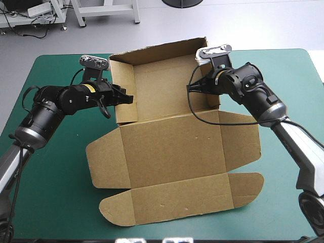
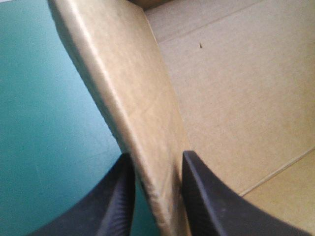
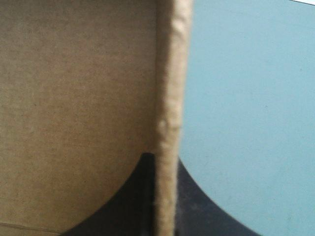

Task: Fold the box

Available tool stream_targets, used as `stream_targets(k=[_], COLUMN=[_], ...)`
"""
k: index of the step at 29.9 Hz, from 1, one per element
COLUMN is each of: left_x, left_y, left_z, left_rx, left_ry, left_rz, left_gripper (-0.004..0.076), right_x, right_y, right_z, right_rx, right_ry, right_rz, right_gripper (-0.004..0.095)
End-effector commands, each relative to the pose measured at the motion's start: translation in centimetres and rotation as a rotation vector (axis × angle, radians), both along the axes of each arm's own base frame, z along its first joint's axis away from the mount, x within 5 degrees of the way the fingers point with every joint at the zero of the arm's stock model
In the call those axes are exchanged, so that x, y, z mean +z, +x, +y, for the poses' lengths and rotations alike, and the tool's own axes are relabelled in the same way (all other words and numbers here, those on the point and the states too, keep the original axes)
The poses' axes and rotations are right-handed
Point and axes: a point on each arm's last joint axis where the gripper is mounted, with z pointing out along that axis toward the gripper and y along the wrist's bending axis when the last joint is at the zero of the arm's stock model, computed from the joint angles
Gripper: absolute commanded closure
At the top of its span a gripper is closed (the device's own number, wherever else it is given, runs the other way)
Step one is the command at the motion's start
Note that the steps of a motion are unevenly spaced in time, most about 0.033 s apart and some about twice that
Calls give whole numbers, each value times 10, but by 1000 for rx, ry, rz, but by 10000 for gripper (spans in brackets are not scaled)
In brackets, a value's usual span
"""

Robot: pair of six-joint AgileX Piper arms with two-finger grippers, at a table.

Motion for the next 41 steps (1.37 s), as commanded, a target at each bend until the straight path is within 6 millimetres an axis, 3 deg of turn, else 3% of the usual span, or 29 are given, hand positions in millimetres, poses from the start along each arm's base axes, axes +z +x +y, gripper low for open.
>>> stream_targets(k=[1,8,18,26,34,41], left_x=[30,23,11,2,-18,-9], left_y=[-9,-8,3,11,17,19], left_z=[-2,-2,-5,-18,-37,-42], left_rx=[17,62,140,112,45,-39], left_ry=[-28,12,-31,-52,-4,83], left_rz=[-85,-24,33,31,84,192], left_gripper=[500,500,504,729,729,729], right_x=[32,31,9,-5,-13,-22], right_y=[-8,-8,-1,-4,-10,-13], right_z=[1,3,24,25,19,17], right_rx=[27,14,46,71,82,89], right_ry=[87,123,106,1,-92,-145], right_rz=[-134,-115,-55,38,128,227], right_gripper=[928,927,927,928,928,928])
